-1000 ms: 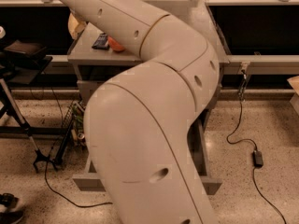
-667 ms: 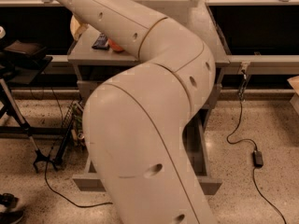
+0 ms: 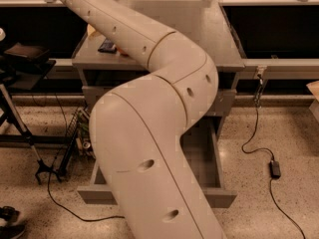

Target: Place rxbar blueberry into middle drawer

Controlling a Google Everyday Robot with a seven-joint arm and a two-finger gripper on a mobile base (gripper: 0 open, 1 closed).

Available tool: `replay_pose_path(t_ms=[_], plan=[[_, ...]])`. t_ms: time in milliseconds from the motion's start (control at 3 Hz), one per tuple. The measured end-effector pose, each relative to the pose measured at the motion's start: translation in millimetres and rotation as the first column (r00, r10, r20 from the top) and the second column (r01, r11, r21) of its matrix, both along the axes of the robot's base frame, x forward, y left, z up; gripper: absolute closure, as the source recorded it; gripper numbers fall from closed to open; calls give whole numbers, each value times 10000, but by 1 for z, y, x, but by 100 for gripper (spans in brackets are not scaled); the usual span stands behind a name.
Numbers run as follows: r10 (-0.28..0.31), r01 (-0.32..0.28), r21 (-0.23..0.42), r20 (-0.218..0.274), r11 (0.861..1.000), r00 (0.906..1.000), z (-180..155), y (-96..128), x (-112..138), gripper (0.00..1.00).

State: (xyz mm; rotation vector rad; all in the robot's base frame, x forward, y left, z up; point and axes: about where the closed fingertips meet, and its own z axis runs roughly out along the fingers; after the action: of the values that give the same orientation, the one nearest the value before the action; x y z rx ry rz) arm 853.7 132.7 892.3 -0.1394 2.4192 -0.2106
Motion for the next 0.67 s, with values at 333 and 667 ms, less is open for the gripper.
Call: replay_pose_path(t_ms=[333, 667], plan=[[-976, 948, 431, 675, 9946, 9929, -2, -6, 26, 0], [-1281, 1215, 552, 1378, 9911, 9821, 9, -5, 47, 0]])
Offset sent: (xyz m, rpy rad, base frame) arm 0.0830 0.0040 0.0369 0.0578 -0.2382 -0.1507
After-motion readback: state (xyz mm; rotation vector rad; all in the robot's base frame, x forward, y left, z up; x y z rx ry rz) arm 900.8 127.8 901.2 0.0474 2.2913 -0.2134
